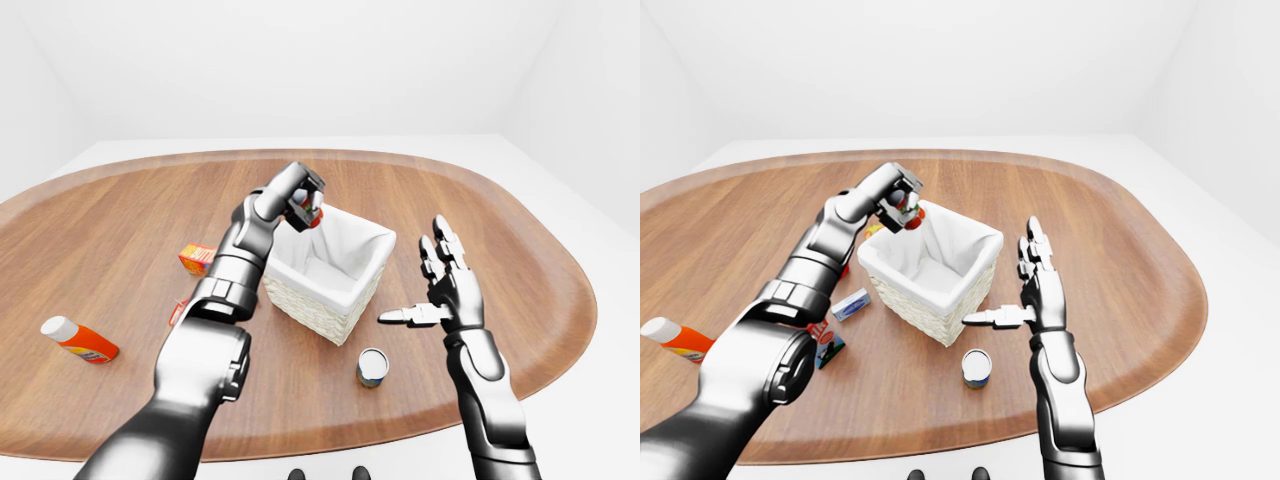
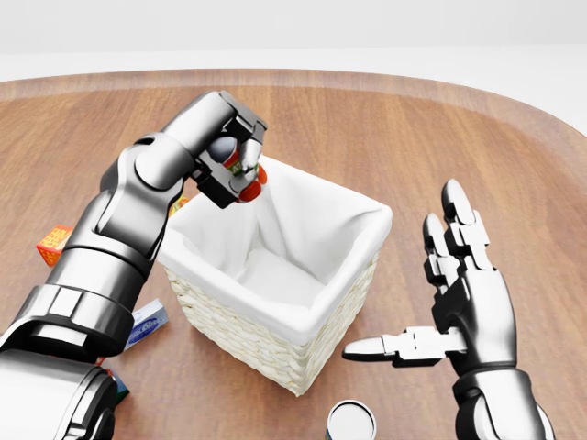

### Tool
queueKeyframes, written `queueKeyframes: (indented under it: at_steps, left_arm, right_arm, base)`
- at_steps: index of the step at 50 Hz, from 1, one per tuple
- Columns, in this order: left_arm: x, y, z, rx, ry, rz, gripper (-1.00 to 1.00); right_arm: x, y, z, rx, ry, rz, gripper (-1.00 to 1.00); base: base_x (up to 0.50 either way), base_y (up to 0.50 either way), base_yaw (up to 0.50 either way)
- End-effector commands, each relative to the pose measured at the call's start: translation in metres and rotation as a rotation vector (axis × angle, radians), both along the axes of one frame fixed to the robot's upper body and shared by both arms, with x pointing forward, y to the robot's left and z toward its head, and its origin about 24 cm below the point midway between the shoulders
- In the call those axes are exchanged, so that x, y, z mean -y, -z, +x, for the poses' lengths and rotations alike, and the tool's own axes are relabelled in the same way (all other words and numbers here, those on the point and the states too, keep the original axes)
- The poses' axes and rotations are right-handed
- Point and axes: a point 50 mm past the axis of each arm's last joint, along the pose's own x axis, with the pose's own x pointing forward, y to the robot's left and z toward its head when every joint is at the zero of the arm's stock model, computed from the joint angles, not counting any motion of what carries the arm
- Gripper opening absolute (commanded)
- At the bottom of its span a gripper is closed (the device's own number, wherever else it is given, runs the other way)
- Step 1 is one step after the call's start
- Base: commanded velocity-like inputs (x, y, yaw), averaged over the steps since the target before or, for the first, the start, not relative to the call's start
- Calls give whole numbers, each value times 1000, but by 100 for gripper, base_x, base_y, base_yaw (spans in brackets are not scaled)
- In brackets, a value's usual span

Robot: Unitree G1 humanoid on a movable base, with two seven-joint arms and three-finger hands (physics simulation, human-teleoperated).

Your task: Pick up the tomato sauce, and put it in the basket.

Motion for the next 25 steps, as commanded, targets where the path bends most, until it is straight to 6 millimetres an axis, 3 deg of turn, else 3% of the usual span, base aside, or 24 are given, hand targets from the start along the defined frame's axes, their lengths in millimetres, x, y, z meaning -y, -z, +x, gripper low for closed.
queueKeyframes:
  at_steps: [1,10,25]
  left_arm:
    - [11,-6,1,0,21,-4,-100]
    - [17,-6,0,-11,46,-7,-100]
    - [21,9,0,-92,58,-35,-100]
  right_arm:
    - [0,2,0,-8,0,0,100]
    - [0,3,1,-11,0,1,100]
    - [0,2,2,-10,2,1,100]
  base:
    - [0,0,0]
    - [0,0,0]
    - [0,0,0]
